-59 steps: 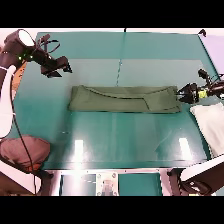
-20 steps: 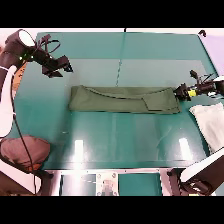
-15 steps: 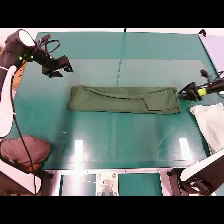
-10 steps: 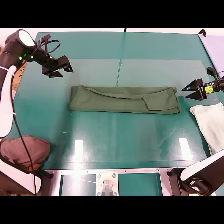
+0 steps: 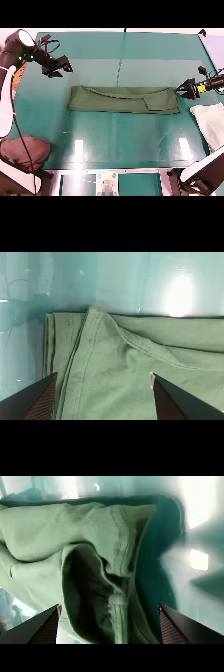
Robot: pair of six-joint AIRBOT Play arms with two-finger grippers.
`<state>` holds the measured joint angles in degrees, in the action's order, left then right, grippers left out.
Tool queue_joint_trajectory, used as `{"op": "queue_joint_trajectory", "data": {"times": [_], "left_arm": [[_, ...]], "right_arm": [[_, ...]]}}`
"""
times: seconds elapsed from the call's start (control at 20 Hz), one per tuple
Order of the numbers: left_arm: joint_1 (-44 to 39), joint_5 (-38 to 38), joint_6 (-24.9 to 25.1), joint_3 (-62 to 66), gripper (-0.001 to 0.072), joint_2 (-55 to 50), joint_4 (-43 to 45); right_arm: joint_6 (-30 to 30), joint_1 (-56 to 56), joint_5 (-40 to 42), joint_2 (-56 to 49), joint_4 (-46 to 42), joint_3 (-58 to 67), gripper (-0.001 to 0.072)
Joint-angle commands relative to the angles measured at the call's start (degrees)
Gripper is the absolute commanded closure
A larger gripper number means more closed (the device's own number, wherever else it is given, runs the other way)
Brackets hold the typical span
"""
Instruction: Fold the shirts.
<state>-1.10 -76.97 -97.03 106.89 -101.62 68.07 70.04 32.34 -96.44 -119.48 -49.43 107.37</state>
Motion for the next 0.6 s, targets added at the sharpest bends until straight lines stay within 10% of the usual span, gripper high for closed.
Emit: {"op": "queue_joint_trajectory", "data": {"times": [0.0, 0.55], "left_arm": [[0.0, 0.0, 0.1, 0.1, 0.0044, 0.0, 0.0], [0.0, 2.4, 0.1, 0.1, 0.0044, 0.0, 0.0]], "right_arm": [[-0.2, -1.2, -0.7, -0.4, -0.1, -0.2, 0.0018], [-0.2, -1.1, -0.7, -0.5, -0.2, -0.2, 0.0011]]}}
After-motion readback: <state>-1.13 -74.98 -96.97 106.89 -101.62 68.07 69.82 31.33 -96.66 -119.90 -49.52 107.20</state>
